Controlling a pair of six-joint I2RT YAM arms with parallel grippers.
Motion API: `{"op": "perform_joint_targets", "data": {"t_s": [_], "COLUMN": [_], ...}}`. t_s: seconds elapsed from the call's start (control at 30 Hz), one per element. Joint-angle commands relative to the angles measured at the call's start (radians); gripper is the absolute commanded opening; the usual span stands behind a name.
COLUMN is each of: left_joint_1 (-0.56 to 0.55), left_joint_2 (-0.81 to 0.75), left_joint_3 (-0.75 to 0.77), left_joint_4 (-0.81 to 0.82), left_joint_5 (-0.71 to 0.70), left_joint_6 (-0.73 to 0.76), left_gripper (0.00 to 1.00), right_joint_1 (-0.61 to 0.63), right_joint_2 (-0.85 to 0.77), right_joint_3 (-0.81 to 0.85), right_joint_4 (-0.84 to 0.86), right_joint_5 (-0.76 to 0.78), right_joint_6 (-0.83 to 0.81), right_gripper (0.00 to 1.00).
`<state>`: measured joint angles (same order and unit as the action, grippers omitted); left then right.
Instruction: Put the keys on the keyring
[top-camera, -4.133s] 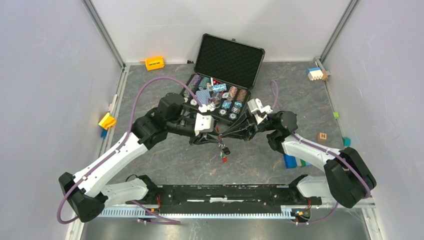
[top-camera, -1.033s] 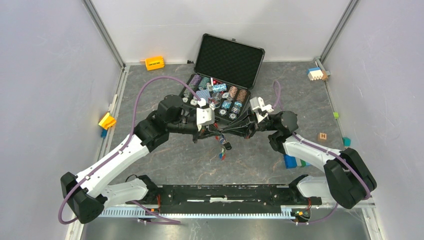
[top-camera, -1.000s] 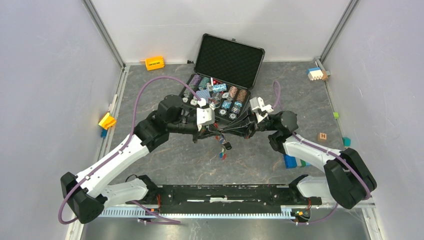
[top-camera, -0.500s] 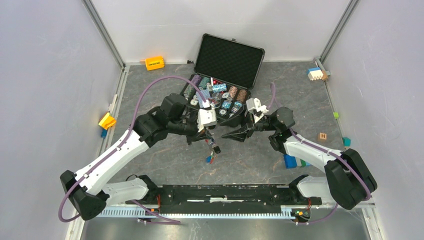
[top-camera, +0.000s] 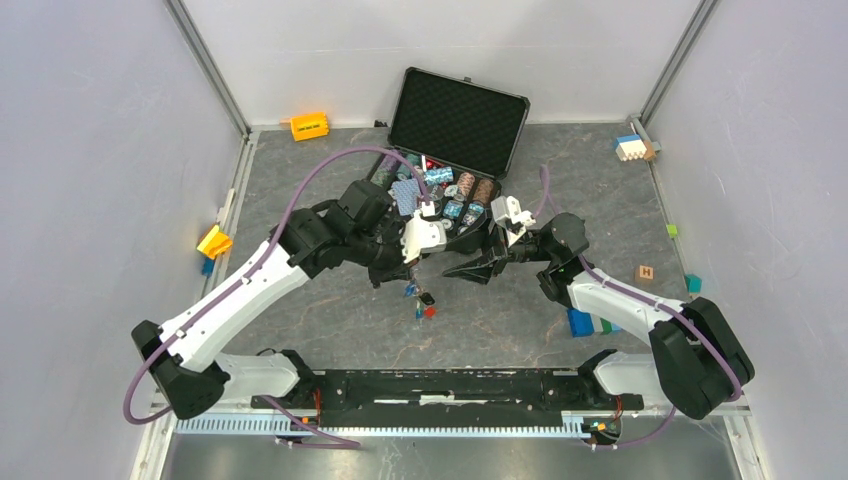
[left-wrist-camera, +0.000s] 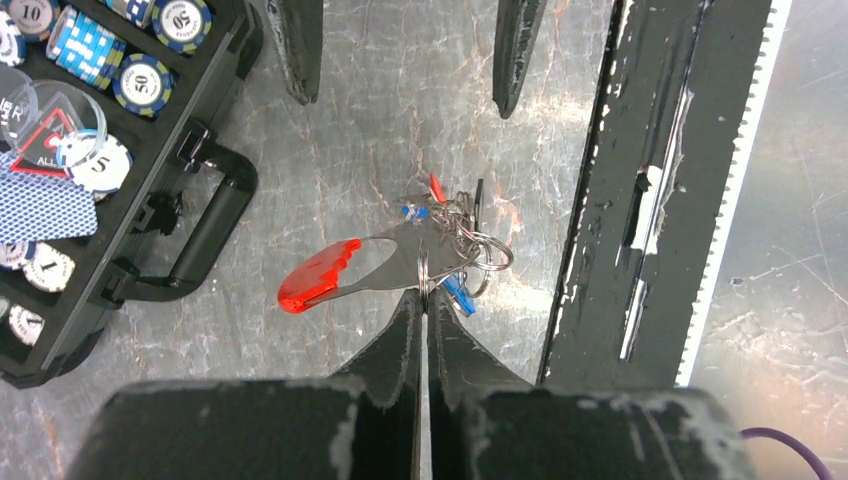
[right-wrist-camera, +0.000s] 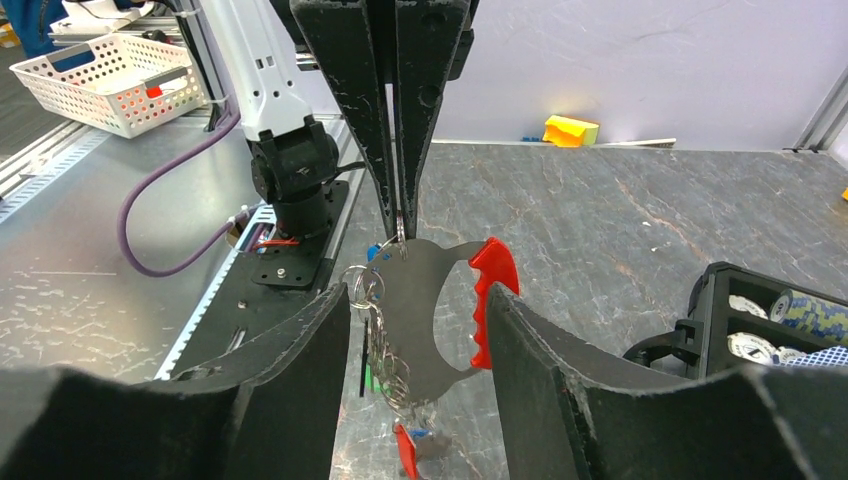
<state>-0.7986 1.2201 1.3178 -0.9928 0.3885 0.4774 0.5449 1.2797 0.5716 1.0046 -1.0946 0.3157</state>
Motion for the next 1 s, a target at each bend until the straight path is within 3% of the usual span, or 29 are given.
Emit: {"op": "perform_joint_targets", "data": {"t_s": [0.0,0.63,0.97], "left_joint_1": [-0.017,-0.059,-0.06], "left_joint_2": [0.032,0.159,0.187], "left_joint_3": [0.098,0.209,0.241], "left_joint_4": [-0.068,-0.232,-0.287], "left_joint_5": [-0.05,-0.081,-0.106], "left_joint_6": [0.003,-0.159,-0.157], "left_gripper": [0.02,0.02,0.02], "right_joint_1": [-0.004,-0.003,-0.003], "right_joint_2": [-0.009,-0.001,0.007], "right_joint_3": [0.027,0.053,0.062], "right_joint_4": [0.003,-0.159,-0.193], "right_joint_5": [0.012,0.036,0.042], "right_joint_6": [-0.022,-0.155,-0.183], "right_gripper": [0.58,0.59,0.59]}}
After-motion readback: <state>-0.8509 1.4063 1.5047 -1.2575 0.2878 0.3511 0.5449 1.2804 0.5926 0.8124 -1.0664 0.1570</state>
